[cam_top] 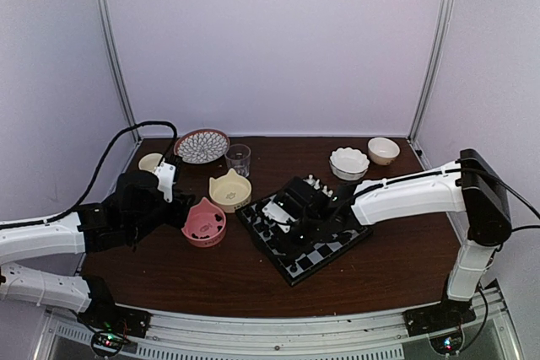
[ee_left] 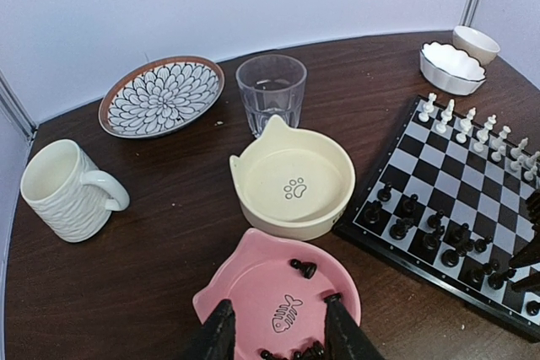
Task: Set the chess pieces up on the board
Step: Move the bishop to f8, then pick up the pawn from the storage box.
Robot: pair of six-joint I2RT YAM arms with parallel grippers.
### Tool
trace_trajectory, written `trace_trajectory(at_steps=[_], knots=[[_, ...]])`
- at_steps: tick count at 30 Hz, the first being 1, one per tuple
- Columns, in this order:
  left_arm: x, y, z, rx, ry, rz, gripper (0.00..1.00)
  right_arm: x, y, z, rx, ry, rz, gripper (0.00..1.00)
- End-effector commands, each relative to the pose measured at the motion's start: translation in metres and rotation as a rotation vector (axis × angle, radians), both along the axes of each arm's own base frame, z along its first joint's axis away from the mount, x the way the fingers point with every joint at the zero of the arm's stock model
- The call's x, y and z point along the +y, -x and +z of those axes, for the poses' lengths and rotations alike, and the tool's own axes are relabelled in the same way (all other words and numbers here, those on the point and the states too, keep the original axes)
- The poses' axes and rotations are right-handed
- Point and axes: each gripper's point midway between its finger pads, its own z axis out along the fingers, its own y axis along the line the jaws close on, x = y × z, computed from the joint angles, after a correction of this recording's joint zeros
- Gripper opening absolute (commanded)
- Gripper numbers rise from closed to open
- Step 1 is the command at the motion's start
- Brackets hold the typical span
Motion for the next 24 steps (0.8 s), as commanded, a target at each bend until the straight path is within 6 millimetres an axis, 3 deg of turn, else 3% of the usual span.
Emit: trace_trajectory(at_steps=[1,7,11,16,24], knots=[[-0.002,-0.001,0.008,-0.020,0.018,-0.010,0.38,0.005,-0.004,0.014,-0.045,-0.016,-0.009,0.32],[-0.005,0.000,0.007,-0.013,0.016,-0.024,0.38,-0.006,-0.005,0.070,-0.159,-0.167,-0.041,0.38],[-0.004,0.001,0.004,-0.005,0.017,-0.021,0.38,-0.028,-0.006,0.101,-0.270,-0.267,-0.083,0.41],[-0.006,-0.001,-0.012,0.054,0.008,0.000,0.37,-0.054,-0.013,0.106,-0.353,-0.295,-0.177,0.40],[-0.029,-0.011,-0.062,0.312,-0.016,-0.009,0.29,-0.082,-0.024,0.104,-0.434,-0.288,-0.276,0.40]])
